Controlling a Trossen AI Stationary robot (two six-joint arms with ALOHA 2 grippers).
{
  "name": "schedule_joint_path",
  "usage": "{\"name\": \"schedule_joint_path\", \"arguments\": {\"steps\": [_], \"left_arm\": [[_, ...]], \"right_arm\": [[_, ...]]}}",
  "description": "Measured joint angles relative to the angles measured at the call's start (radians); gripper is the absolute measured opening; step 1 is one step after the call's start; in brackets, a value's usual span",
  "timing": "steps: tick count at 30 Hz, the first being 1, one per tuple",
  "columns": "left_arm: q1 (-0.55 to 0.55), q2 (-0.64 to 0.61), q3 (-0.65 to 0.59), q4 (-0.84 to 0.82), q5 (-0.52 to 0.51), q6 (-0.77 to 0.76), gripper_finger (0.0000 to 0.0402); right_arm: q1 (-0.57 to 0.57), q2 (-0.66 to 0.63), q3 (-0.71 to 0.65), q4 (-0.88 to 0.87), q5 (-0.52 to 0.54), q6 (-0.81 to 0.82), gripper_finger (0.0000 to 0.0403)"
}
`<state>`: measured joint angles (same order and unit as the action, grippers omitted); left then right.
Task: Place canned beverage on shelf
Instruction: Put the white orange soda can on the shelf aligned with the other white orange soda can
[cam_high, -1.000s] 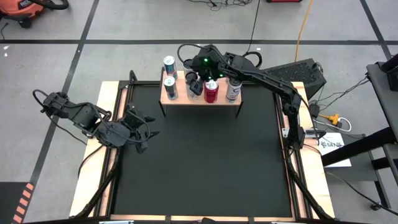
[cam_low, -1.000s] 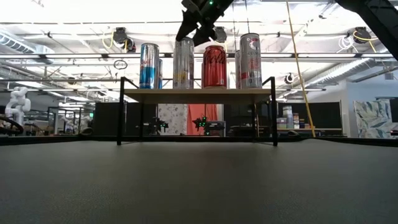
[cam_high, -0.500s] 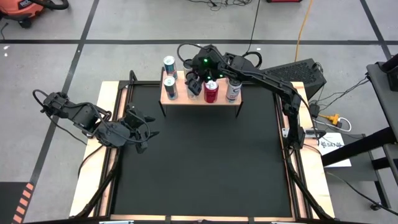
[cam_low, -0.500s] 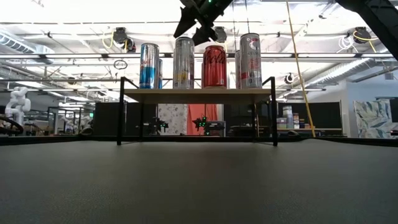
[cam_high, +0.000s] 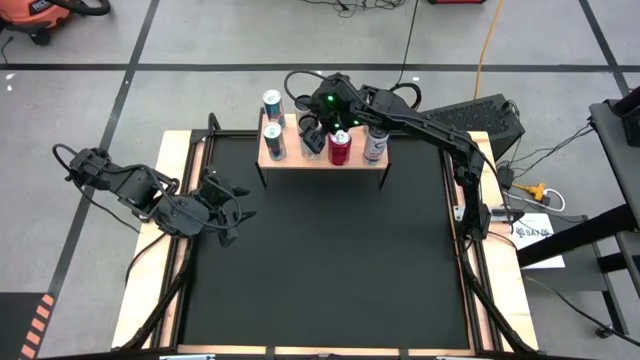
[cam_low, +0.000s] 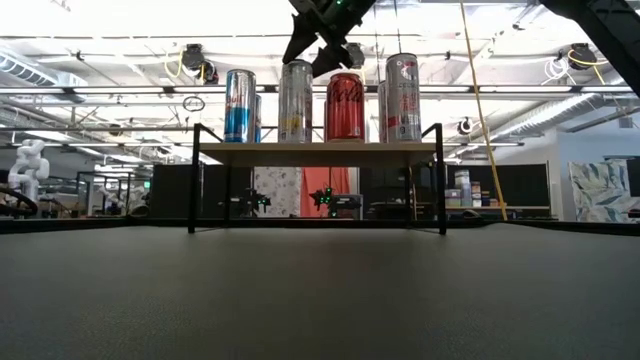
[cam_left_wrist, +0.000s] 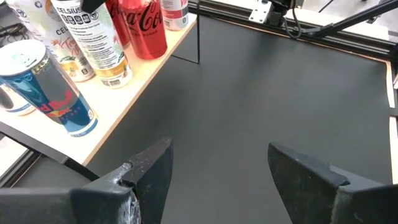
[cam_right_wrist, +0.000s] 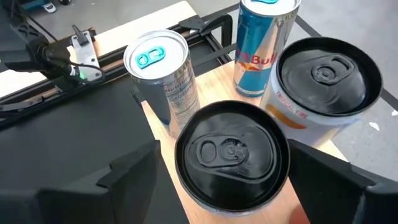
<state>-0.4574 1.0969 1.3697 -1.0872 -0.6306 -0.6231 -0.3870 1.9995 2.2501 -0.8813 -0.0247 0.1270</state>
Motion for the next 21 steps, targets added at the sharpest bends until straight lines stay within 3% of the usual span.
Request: {"name": "schedule_joint_path", "arguments": {"steps": [11, 21], "left_arm": [[0.0, 0.0, 0.0, 0.0, 0.027, 0.0, 0.0262], [0.0, 0.0, 0.0, -0.001, 0.028, 0.0, 0.0262]], "right_arm": [[0.001, 0.0, 0.0, -0.015, 0.025, 0.038, 0.0269], [0.011, 0.0, 0.0, -0.006, 0.03, 0.096, 0.0253]]}}
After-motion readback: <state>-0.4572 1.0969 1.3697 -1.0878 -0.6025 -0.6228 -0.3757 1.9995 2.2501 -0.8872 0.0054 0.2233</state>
